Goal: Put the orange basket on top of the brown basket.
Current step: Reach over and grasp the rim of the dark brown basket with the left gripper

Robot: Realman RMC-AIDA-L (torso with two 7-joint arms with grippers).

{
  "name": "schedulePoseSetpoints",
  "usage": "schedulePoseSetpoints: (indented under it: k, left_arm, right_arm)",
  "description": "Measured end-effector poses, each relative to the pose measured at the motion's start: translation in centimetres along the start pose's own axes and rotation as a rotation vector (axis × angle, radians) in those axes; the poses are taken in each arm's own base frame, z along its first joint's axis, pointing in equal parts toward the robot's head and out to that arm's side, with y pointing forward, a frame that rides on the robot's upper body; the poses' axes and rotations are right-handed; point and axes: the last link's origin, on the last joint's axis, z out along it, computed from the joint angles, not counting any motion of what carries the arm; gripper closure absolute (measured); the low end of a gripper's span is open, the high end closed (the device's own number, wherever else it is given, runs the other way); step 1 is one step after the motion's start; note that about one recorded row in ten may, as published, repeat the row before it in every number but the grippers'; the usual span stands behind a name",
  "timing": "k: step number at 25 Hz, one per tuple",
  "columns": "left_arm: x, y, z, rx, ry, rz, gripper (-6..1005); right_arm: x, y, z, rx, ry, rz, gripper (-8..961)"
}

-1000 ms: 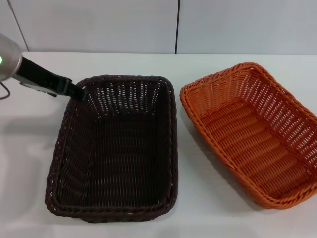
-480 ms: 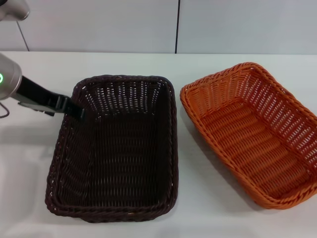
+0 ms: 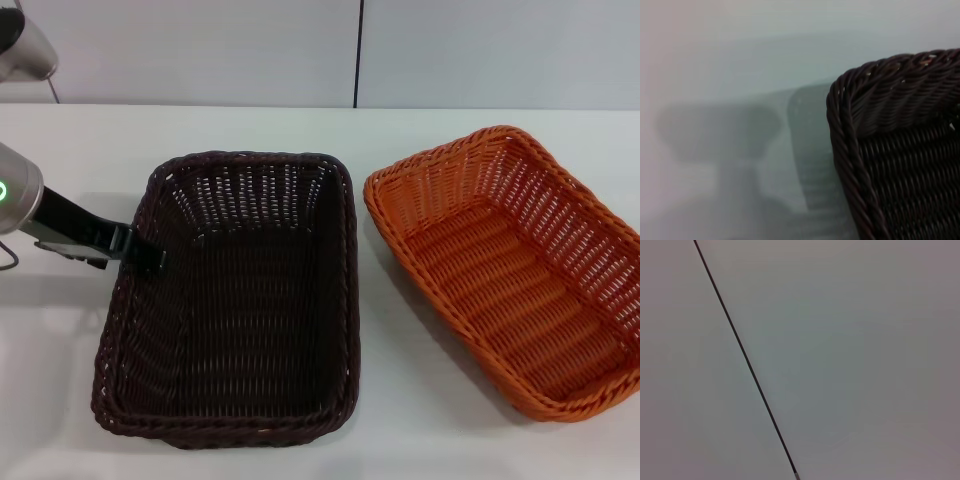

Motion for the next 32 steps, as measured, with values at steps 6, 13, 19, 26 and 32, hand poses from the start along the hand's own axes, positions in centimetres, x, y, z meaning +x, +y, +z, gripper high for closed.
schedulePoseSetpoints:
  k: [6,13,19,26,32]
  left_arm:
    - [-0.3,-0.1,0.5,0.000,-0.020,-0.006,243]
    - [-0.3,-0.2,0.5,0.004,-0.017,-0.007,250]
    - [-0.2,-0.2,0.4,0.004,-0.013,-0.001,528]
    - [0.3,0.0,-0.3,0.010,0.008,0.018,683]
    - [0.6,0.0,-1.7,0.016,0.032,0.066,780]
  right_arm:
    - [0.0,0.0,0.0,0.000,0.000,-0.002,154]
    - [0.2,0.1,0.2,0.004,0.010,-0.001,156]
    - [0.3,0.1,0.4,0.011,0.023,-0.002,158]
    - [0.3,0.1,0.5,0.016,0.021,0.000,159]
    - [0.2,0.0,0.8,0.024,0.021,0.002,161]
